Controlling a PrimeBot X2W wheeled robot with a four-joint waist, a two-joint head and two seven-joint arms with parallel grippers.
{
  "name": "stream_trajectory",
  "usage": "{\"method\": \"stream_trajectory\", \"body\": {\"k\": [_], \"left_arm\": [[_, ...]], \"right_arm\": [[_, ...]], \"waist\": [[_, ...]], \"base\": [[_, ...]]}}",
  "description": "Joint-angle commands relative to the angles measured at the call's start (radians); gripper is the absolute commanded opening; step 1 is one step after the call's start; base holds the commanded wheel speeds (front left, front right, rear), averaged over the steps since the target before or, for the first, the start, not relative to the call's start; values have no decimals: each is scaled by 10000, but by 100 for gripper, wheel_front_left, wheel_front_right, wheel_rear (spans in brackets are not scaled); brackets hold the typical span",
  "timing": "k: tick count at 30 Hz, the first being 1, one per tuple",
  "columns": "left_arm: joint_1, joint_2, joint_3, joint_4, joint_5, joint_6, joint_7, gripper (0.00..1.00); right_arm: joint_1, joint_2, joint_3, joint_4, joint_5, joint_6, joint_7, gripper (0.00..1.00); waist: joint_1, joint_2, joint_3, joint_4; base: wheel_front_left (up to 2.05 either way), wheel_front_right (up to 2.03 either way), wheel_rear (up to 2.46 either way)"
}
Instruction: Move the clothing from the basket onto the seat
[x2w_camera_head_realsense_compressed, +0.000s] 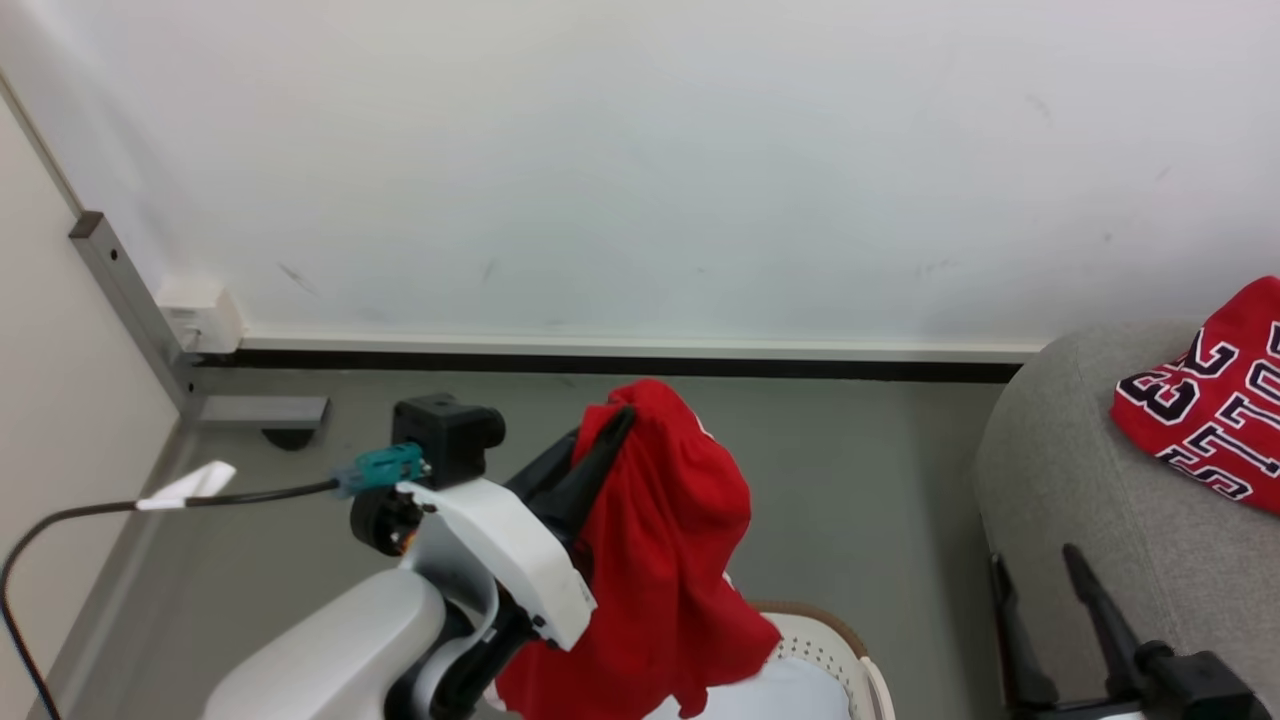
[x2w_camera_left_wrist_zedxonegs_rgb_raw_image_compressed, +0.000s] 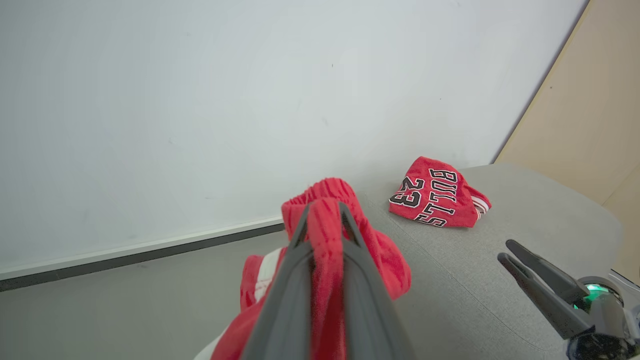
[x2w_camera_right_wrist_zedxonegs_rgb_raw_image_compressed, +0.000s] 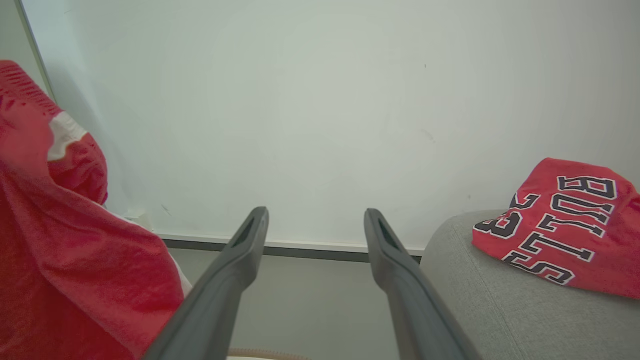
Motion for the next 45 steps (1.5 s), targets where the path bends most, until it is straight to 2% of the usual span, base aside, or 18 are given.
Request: {"method": "stream_trajectory", "body": {"k": [1,7,12,20,26,32,36,41,42,43,44,45], "left_arm": [[57,155,116,-176,-44,92,7,0],[-295,542,335,-981,156,392,185,0],[-677,732,403,-1571,323,560,447,0],[-1285,819,394,-1907,510,576,845,0],[-1520,709,320,-2020,569,524,951,0],[-1506,589,124,-2091,637,484,1021,0],[-1435,408,-17,-2135,586,435,1025,0],[-1381,190,-125,-2137,439,338,1018,0],[-1366,152,-145,-2136,425,340,1010,0],[-1361,128,-163,-2126,415,329,1013,0],[-1357,116,-170,-2112,407,325,1009,0],[-1341,111,-170,-2091,388,328,998,0]], "right_arm": [[170,-26,145,96,55,-26,6,100],[229,-25,903,406,-239,-24,6,100],[-182,-89,2099,676,-518,-26,6,100],[-1405,-1126,4931,658,259,-26,6,100],[-2570,-1788,6199,775,792,-26,6,100],[-3702,-2117,7363,1335,1350,-26,20,100],[-4335,-2032,8205,1923,1981,-26,35,100],[-4858,-1502,8896,2877,2943,-26,19,100],[-4894,-1357,8990,3058,3185,-24,15,93],[-4970,-1228,9038,3219,3384,-26,13,40],[-5018,-1110,9044,3306,3688,-26,11,0],[-5019,-989,9059,3372,3960,-26,10,0]], "waist": [[3,-1,-172,11],[3,-1,-348,67],[3,-1,-384,102],[3,-1,-318,54],[3,-1,-347,-42],[3,-1,-398,-16],[3,-1,-435,52],[3,-1,-485,112],[3,-1,-497,125],[3,-1,-505,145],[3,-1,-504,166],[3,-1,-501,185]], "base": [[0,0,0],[0,0,0],[0,0,0],[0,0,0],[0,0,0],[0,0,0],[0,0,0],[0,0,0],[0,0,0],[0,0,0],[0,0,0],[0,0,0]]}}
